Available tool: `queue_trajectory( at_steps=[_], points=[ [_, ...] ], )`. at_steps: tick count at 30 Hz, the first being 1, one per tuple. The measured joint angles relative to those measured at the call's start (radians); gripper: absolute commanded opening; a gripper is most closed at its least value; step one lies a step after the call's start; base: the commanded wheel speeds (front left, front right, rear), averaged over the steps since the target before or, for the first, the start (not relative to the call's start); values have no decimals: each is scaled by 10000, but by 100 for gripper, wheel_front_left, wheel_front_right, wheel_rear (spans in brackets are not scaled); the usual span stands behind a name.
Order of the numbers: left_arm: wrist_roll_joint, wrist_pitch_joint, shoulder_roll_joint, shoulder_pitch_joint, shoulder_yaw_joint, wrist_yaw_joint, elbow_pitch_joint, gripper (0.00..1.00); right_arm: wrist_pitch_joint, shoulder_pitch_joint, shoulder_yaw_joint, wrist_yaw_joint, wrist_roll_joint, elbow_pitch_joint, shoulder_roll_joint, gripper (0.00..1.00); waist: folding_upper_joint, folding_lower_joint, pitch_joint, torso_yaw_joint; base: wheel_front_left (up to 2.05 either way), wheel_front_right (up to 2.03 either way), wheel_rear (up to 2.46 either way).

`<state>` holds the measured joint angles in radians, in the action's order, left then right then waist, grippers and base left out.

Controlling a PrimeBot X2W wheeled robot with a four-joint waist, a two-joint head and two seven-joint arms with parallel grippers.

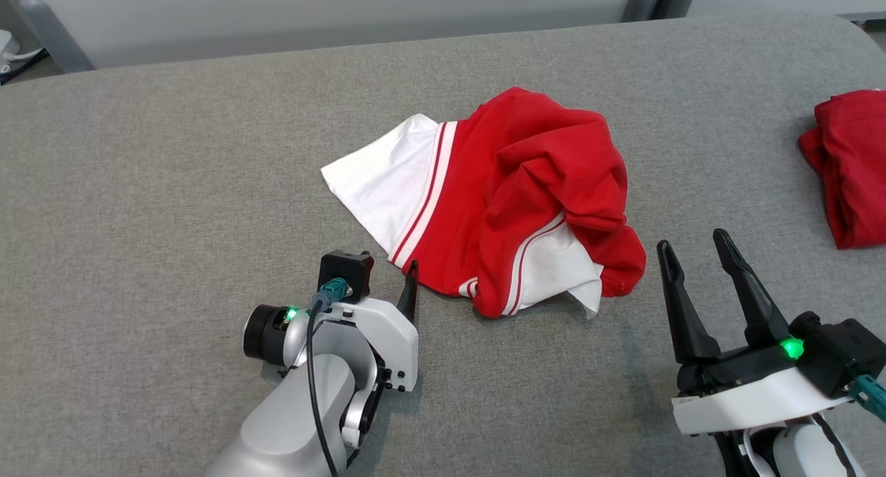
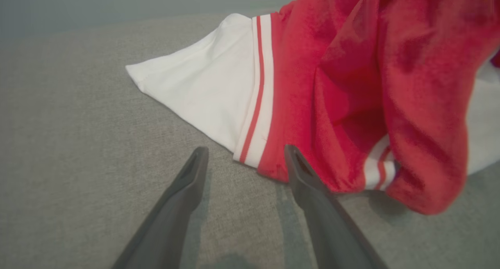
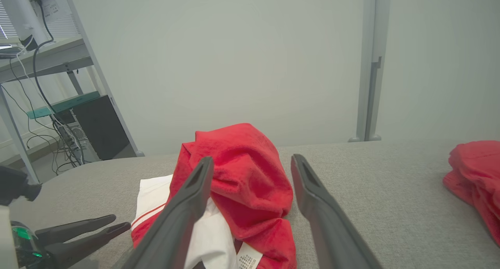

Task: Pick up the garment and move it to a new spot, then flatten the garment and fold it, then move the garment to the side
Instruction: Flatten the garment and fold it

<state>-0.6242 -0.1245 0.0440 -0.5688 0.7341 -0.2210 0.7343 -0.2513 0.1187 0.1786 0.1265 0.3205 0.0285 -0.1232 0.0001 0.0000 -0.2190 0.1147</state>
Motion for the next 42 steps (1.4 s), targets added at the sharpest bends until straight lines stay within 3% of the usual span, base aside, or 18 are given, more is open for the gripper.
queue_trajectory(
  at_steps=[13, 14, 15, 16, 17, 28, 42],
  points=[
    [-483, 182, -15, -1057, 1358, -577, 1269, 100, -2, 403, 249, 0, 138, -96, -8, 100, 0, 0, -455, 491, 0, 0, 0],
    [-531, 173, -17, -1142, 1427, -579, 1350, 75, 0, 405, 251, 0, 138, -98, -6, 100, 0, 0, -482, 521, 0, 0, 0],
    [-587, 173, -15, -1227, 1488, -587, 1429, 36, -2, 406, 259, 0, 138, -102, -2, 100, 0, 0, -505, 550, 0, 0, 0],
    [-642, 167, -15, -1313, 1551, -587, 1490, 4, -2, 407, 257, 0, 138, -107, -4, 100, 0, 0, -529, 574, 0, 0, 0],
    [-660, 111, -19, -1385, 1597, -585, 1532, 0, -2, 410, 257, 0, 140, -109, -4, 100, 0, -1, -551, 595, 0, 0, 0],
    [-895, -1058, 171, -1955, 1590, -439, 1918, 0, -2, 395, 205, 0, 163, -127, -10, 100, 0, 0, -422, 319, 0, 0, 0],
    [-190, -1239, 2435, -2721, 1179, -487, 2094, 0, -2, 356, 251, 0, 163, -107, -100, 100, 0, 0, -249, 143, 0, 0, 0]
  ],
)
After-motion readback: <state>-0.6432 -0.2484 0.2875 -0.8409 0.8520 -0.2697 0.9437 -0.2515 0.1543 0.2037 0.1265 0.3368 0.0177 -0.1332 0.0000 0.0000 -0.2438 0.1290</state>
